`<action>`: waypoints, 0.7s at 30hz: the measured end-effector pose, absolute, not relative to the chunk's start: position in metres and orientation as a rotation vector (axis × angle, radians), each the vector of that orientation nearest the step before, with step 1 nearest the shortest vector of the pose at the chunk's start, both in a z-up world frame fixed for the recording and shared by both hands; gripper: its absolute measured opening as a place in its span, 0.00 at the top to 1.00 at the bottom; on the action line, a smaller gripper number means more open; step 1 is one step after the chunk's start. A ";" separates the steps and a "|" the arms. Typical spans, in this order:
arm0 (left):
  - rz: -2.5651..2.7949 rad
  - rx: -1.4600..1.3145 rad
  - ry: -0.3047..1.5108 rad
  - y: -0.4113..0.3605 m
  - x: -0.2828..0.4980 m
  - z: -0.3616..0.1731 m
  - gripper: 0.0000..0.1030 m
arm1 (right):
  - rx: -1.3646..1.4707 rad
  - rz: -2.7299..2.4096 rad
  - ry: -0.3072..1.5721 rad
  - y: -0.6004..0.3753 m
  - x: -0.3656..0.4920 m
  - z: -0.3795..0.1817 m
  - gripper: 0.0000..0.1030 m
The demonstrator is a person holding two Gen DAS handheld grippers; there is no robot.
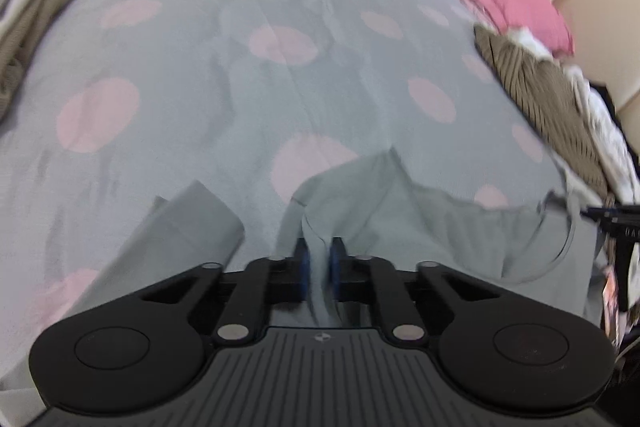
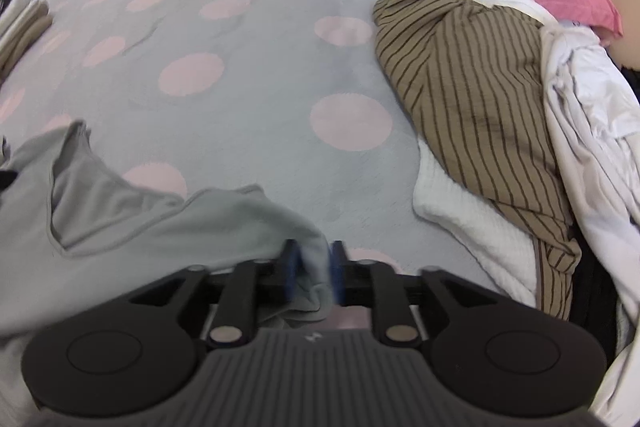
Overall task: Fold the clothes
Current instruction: 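Lower the shirt onto the bed with both grippers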
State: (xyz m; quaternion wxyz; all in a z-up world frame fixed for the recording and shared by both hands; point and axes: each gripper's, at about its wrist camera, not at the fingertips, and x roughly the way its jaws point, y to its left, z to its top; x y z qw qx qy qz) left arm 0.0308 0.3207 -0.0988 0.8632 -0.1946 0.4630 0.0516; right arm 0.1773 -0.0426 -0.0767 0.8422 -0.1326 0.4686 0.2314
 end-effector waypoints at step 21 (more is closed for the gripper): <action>0.439 -0.356 1.034 0.389 -0.046 -0.064 0.96 | 0.012 0.592 1.075 -0.051 0.171 -0.069 0.50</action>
